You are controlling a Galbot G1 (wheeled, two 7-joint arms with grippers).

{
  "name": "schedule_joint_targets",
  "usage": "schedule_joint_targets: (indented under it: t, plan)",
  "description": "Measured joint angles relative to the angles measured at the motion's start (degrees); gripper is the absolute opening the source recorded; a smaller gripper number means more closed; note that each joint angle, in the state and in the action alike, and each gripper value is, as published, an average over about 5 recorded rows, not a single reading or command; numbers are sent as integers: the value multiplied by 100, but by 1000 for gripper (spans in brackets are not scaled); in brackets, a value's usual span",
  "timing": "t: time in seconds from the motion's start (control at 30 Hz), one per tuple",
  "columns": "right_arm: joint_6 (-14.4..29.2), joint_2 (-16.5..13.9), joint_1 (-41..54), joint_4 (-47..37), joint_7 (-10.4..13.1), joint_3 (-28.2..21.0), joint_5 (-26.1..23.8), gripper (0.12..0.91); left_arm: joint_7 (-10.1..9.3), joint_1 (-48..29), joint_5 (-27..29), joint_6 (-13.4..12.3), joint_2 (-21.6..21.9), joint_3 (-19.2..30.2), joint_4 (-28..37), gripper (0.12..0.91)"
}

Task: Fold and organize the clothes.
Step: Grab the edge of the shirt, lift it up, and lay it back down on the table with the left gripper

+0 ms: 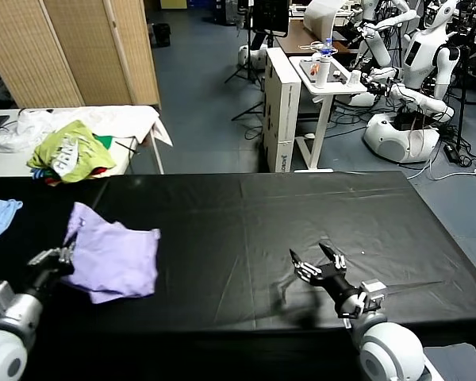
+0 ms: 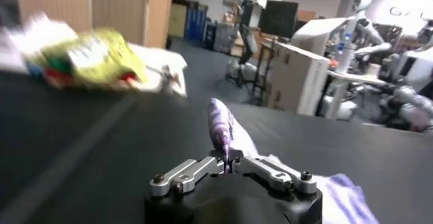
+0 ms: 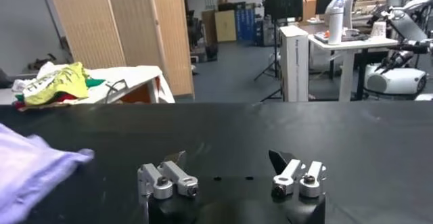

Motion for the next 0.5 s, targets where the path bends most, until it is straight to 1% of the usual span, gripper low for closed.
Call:
schedule_joint_targets:
  t: [0.1,0.17,0.23,0.3,0.37,0.5]
  plan:
    - [0,12,-77,48,0,42,-46,907,-115,141,-109,96,308,-412,-200,159]
    - [-2,28,-138,89,-1,57,-86,907,-234,176,-107,153,389,-536,-372,159]
    - [-9,42,-197,132,-3,58,-114,907,-387,157,-97,216,400,-551,-587,159]
    - [-21,49,-238,170,-4,63,-129,907,-537,93,-76,280,359,-443,-825,159]
    - [-34,49,-256,199,-4,74,-130,907,-639,-4,-15,310,267,-203,-1011,159]
    - [-56,40,-240,210,4,64,-129,907,-656,-264,176,257,-43,566,-1075,159]
